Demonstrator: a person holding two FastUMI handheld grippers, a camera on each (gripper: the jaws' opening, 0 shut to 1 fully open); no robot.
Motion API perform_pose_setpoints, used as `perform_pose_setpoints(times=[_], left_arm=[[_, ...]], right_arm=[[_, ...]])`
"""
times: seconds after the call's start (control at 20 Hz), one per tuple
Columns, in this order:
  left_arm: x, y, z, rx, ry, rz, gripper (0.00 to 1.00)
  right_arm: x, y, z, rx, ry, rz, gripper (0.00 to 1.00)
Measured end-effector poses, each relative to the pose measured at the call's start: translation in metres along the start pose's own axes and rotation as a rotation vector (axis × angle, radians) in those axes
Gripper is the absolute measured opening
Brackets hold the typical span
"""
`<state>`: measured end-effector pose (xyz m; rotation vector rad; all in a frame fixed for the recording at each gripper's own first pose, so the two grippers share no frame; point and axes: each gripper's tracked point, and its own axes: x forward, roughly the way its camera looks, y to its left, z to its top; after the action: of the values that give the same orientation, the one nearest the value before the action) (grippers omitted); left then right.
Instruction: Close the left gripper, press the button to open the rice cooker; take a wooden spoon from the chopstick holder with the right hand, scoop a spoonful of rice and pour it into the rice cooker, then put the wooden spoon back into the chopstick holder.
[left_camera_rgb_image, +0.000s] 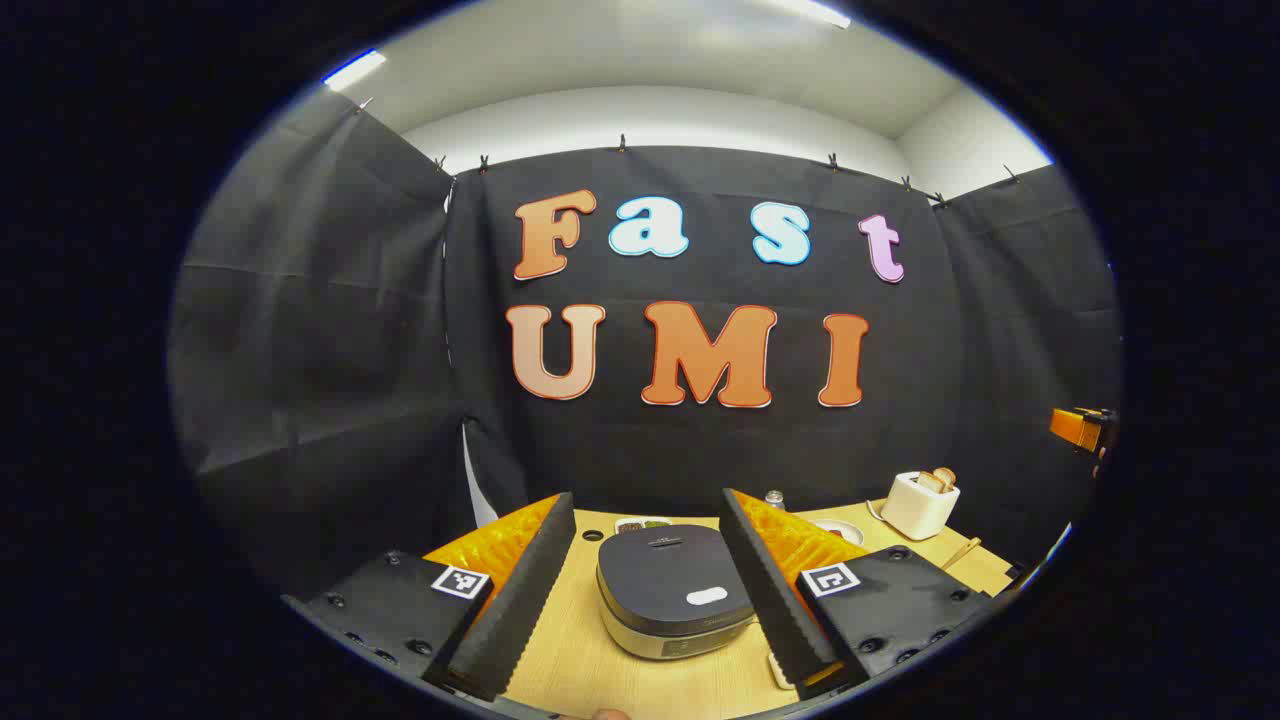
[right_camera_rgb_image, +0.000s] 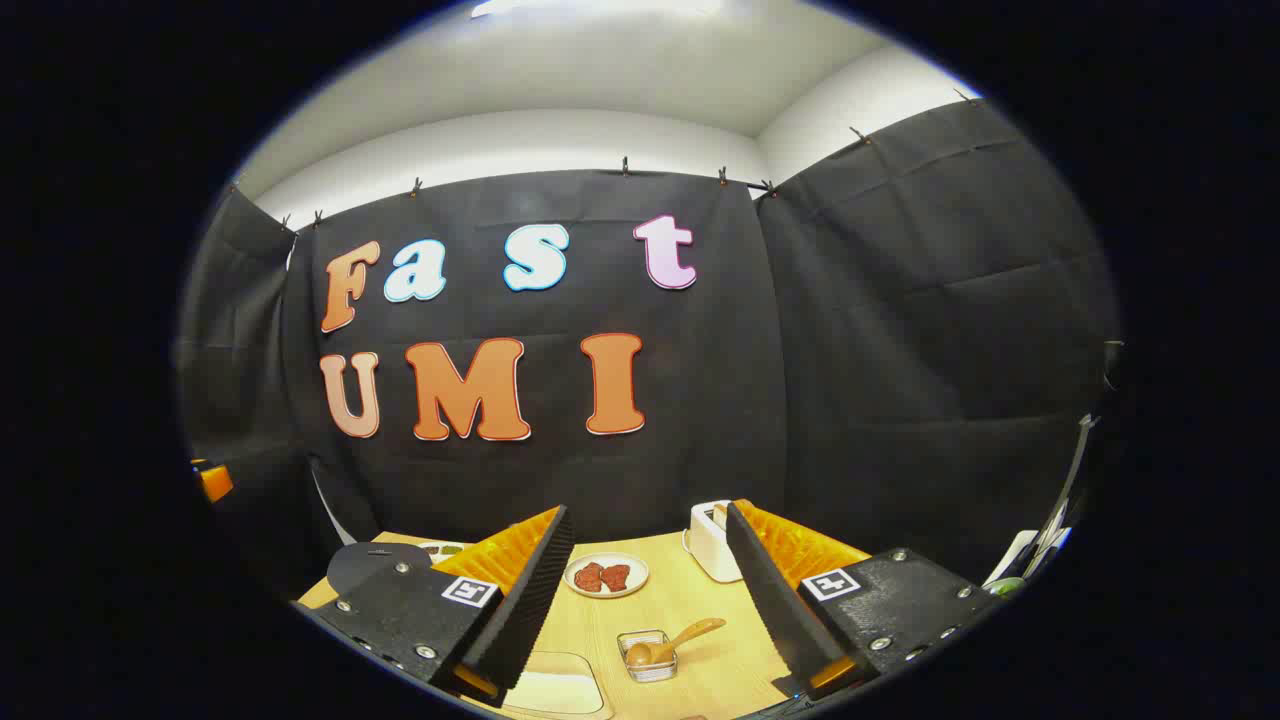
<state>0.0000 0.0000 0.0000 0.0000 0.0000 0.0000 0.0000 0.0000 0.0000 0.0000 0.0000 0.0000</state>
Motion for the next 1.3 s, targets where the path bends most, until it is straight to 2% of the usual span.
perform_pose_setpoints(times=[0.05, 0.1, 0.4, 0.5, 0.55, 0.7, 0.85, 1.0, 1.3], left_arm=[[0.0, 0.0, 0.001, 0.009, -0.006, 0.002, 0.94], [0.0, -0.001, 0.004, 0.016, -0.009, 0.001, 0.94], [0.004, -0.009, 0.019, 0.014, -0.036, -0.008, 0.94], [0.002, -0.008, 0.021, 0.016, -0.043, -0.011, 1.0], [0.001, -0.006, 0.021, 0.018, -0.044, -0.007, 0.94], [-0.001, -0.003, 0.022, 0.031, -0.041, 0.001, 0.94], [-0.002, -0.005, 0.022, 0.027, -0.041, -0.004, 1.0], [-0.002, -0.002, 0.021, 0.028, -0.033, -0.001, 0.94], [-0.001, 0.005, 0.017, 0.028, -0.021, 0.01, 0.94]], right_arm=[[-0.001, -0.001, 0.002, -0.008, -0.004, -0.006, 1.0], [-0.002, -0.003, 0.003, -0.016, -0.005, -0.011, 0.95], [-0.008, -0.008, 0.008, -0.029, -0.005, -0.027, 0.95], [-0.009, -0.007, 0.011, -0.031, -0.007, -0.024, 0.95], [-0.009, -0.007, 0.012, -0.036, -0.008, -0.024, 0.95], [-0.008, -0.003, 0.012, -0.046, -0.01, -0.02, 0.95], [-0.007, 0.003, 0.011, -0.05, -0.005, -0.011, 0.95], [-0.004, 0.008, 0.011, -0.054, -0.007, -0.004, 0.95], [-0.001, 0.018, 0.009, -0.053, -0.003, 0.021, 0.95]])
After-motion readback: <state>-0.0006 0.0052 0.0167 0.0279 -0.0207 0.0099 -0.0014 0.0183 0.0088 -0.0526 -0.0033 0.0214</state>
